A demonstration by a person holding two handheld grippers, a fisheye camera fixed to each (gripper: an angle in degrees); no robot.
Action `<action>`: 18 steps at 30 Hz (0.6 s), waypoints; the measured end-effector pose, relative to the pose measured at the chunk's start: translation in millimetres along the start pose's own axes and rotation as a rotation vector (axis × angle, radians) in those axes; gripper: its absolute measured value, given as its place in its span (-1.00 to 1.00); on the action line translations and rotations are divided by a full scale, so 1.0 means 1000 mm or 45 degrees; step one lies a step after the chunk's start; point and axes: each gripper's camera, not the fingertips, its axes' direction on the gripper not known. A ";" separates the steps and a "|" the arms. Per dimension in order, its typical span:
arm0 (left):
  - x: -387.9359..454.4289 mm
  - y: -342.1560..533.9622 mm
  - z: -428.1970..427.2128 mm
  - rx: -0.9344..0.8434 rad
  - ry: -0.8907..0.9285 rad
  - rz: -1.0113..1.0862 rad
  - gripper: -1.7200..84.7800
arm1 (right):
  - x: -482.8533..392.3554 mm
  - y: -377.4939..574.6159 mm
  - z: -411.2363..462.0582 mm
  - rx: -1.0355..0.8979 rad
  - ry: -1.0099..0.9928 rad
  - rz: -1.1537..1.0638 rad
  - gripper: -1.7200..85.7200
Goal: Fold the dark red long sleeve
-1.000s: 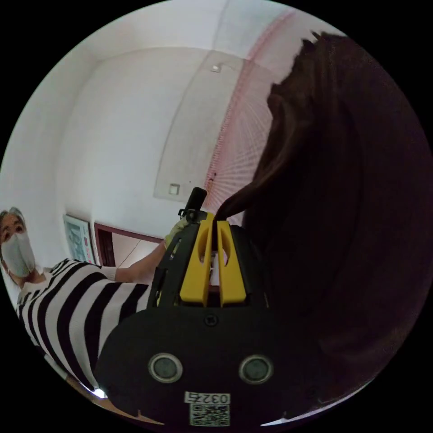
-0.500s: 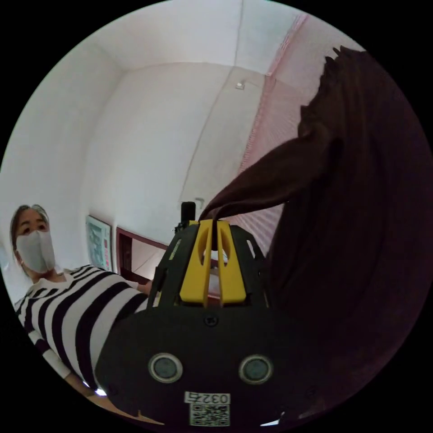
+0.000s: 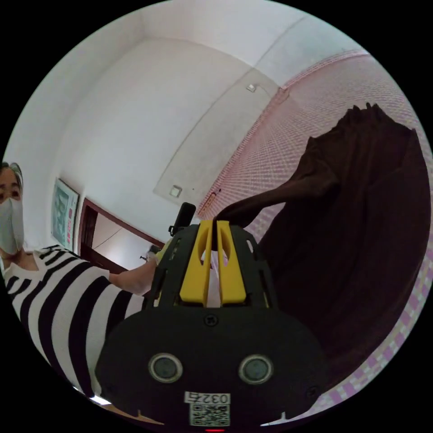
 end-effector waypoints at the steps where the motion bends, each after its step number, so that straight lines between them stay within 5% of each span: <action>1: 0.002 0.002 0.005 -0.031 -0.076 -0.014 -1.00 | 0.001 0.005 0.007 -0.028 0.010 0.005 -0.98; 8: -0.041 0.046 0.040 -0.167 -0.204 -0.344 -1.00 | 0.090 0.084 0.059 -0.260 0.050 0.434 -0.98; 18: 0.014 0.037 0.049 -0.313 -0.450 -0.363 -0.93 | 0.105 0.090 0.081 -0.331 0.047 0.533 -0.92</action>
